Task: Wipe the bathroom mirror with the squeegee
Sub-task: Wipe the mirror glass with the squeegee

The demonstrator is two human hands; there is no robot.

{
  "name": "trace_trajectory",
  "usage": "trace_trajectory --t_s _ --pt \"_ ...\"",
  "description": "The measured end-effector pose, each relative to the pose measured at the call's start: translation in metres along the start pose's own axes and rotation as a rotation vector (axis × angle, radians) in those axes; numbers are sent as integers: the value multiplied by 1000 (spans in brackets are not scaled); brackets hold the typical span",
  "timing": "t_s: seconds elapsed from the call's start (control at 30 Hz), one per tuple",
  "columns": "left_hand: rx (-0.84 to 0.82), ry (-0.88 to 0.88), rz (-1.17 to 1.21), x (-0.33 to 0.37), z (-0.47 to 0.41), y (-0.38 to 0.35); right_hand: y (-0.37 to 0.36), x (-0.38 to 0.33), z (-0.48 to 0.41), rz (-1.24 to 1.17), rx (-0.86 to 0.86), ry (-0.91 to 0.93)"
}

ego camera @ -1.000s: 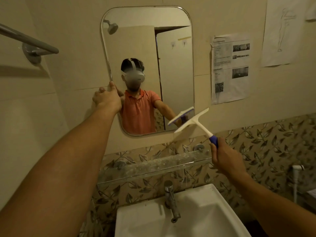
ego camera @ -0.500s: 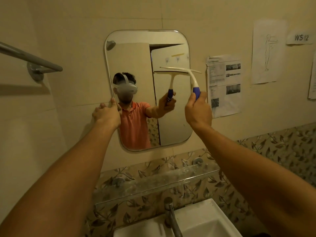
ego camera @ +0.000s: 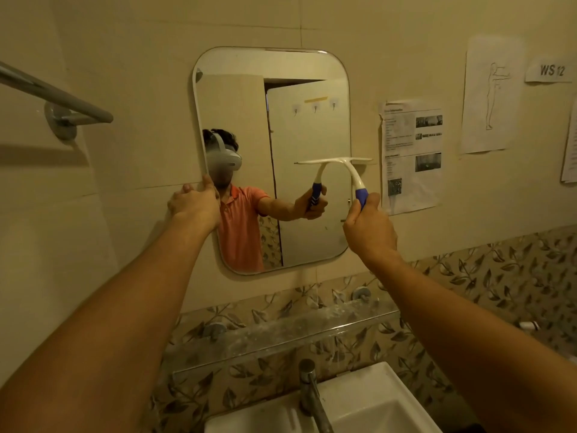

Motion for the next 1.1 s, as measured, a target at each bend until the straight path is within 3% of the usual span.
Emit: trace_trajectory --t_s 0.4,0.6,0.7,0.93,1.1 --pt "4 -5 -7 5 4 -2 -36 104 66 163 -82 -78" --pt "-8 -16 5 9 10 -2 -50 162 98 191 -223 -207" --pt "-26 -16 12 13 13 -2 -45 170 106 121 -173 -277" --pt "-43 -7 19 9 14 4 -13 33 73 -223 -95 7" --pt "-66 -1 21 9 15 6 12 -95 33 -188 -48 234"
Point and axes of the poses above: each hand's wrist, its own z-axis away from the middle knuckle, its own y-axis out of the back of the hand, x = y × z, the point moved 5 cm from there along -z, towards the middle knuckle, and after that the axes turned 14 degrees about -y, right-handed, at the moved point
